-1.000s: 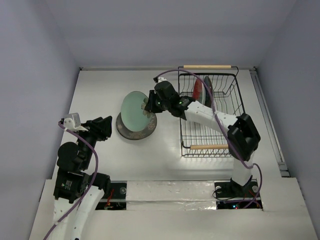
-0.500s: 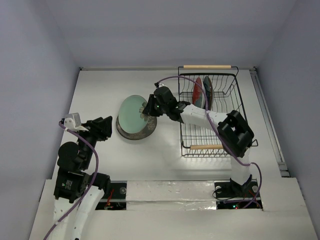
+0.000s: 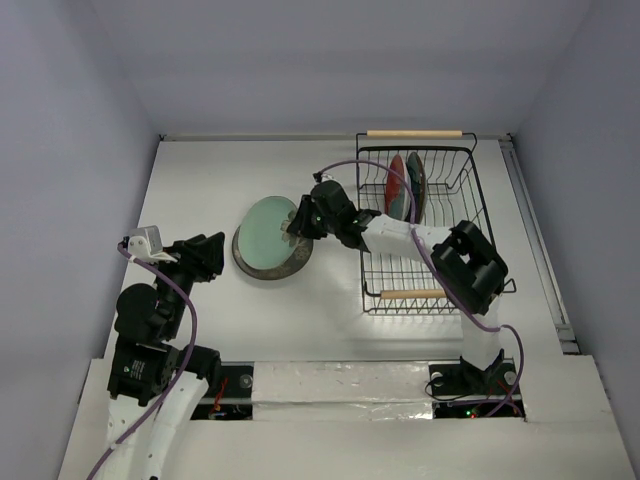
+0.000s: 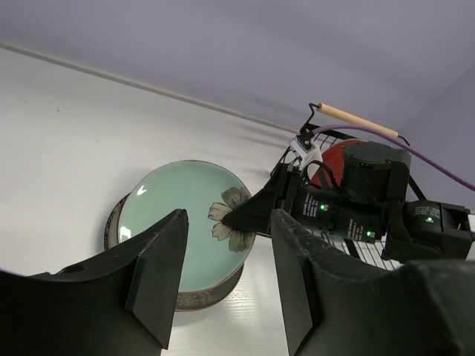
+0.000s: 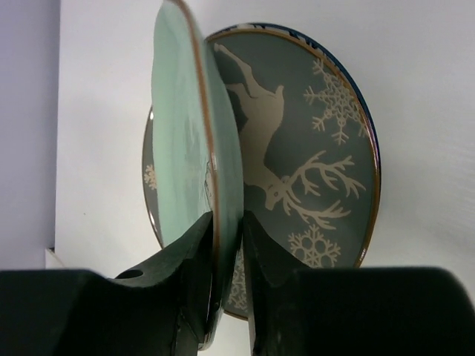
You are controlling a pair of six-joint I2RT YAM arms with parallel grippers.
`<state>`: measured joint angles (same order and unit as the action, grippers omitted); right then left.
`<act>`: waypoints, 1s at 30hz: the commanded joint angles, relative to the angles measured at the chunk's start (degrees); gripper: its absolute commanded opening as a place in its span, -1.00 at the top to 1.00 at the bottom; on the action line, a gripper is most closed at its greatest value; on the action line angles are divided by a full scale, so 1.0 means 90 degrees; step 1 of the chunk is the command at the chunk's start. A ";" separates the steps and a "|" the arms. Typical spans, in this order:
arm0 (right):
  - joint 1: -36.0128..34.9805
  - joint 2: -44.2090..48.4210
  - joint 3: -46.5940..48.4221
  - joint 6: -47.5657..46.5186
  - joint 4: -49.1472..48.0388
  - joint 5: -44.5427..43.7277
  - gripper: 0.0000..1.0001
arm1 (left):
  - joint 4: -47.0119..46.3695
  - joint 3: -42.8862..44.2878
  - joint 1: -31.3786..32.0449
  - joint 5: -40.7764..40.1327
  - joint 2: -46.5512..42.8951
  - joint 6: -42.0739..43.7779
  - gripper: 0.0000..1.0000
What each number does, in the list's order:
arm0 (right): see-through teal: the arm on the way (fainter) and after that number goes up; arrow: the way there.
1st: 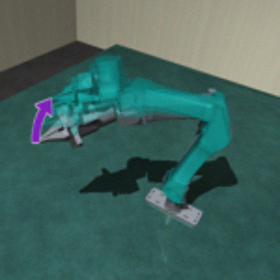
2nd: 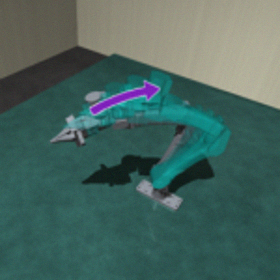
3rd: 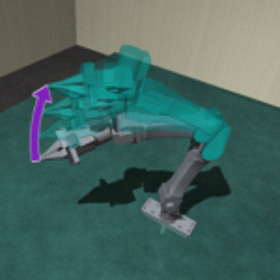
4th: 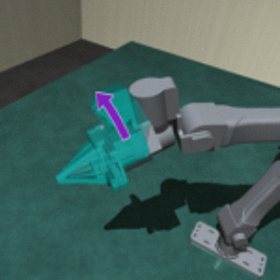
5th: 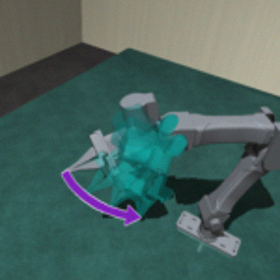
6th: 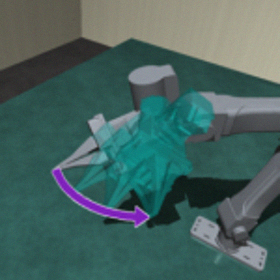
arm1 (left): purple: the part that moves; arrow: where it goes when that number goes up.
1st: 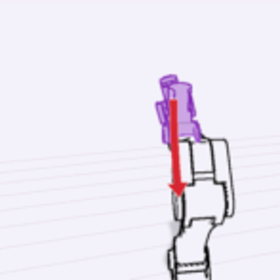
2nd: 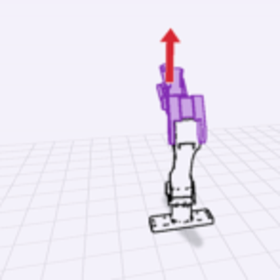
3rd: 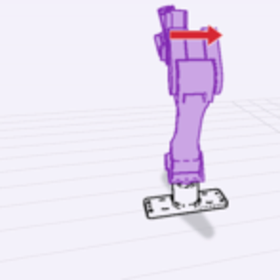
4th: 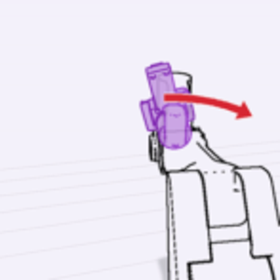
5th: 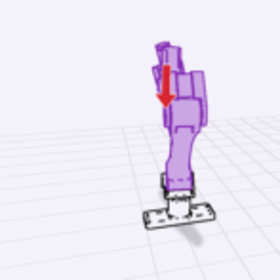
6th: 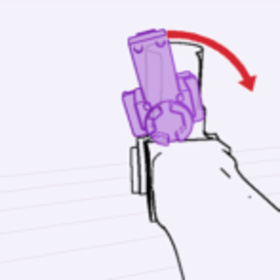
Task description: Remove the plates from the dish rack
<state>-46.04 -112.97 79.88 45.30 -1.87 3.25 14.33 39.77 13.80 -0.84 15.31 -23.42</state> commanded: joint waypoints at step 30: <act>-0.0216 0.0237 0.0226 -0.1458 0.1847 -0.1570 -0.68 | -0.0362 -0.0024 0.0029 0.0064 -0.0041 -0.0015 0.09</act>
<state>-47.94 -112.95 79.44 35.27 8.32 -5.10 14.33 39.77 13.80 -0.84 15.29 -23.42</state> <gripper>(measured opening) 0.826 0.452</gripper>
